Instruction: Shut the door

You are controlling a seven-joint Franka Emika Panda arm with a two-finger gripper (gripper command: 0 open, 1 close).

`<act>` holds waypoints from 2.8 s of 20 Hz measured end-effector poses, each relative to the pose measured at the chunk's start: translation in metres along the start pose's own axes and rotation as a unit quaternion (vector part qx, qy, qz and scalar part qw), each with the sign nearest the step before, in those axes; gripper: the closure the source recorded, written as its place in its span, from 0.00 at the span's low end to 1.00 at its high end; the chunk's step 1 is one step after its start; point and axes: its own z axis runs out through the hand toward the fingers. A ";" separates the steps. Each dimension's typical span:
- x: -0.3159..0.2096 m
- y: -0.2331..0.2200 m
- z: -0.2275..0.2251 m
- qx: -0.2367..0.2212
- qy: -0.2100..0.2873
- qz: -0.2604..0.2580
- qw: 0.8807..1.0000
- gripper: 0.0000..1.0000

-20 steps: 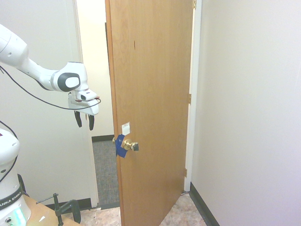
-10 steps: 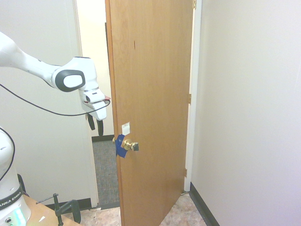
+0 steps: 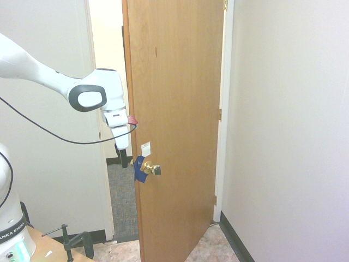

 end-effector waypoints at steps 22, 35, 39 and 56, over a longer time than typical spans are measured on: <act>0.018 -0.071 0.055 0.042 0.052 -0.024 0.997 0.00; -0.028 -0.101 0.054 0.044 0.049 -0.109 0.992 0.00; -0.028 -0.101 0.054 0.044 0.049 -0.109 0.992 0.00; -0.176 -0.210 -0.052 0.042 0.027 -0.261 0.964 0.00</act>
